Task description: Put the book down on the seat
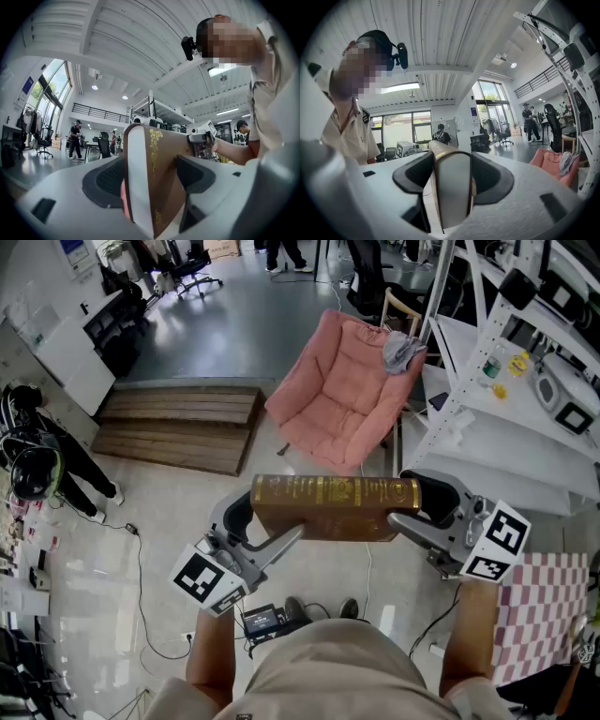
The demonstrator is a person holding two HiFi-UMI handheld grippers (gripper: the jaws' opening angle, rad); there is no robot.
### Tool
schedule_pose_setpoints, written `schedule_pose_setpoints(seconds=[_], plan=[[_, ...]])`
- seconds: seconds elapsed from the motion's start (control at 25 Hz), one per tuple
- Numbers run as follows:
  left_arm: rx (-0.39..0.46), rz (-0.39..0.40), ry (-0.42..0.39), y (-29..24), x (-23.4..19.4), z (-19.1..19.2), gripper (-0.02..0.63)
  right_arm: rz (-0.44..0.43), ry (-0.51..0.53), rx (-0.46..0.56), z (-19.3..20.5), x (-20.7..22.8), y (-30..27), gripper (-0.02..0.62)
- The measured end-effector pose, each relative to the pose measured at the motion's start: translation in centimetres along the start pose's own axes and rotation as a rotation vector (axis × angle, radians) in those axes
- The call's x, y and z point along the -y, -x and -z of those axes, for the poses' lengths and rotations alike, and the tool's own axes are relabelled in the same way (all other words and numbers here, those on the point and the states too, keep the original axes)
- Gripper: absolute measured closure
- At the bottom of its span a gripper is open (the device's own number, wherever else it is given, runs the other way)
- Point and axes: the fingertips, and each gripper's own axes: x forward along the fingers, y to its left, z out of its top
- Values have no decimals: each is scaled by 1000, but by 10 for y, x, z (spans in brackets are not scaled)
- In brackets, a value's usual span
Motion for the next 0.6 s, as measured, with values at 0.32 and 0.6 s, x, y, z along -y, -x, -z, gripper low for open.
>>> schedule_pose_setpoints(seconds=[0.32, 0.6], plan=[[1, 10, 7, 19, -20, 4, 276, 11, -1, -8, 4, -10, -26, 351], [2, 27, 15, 27, -48, 7, 276, 29, -10, -14, 6, -8, -54, 353]])
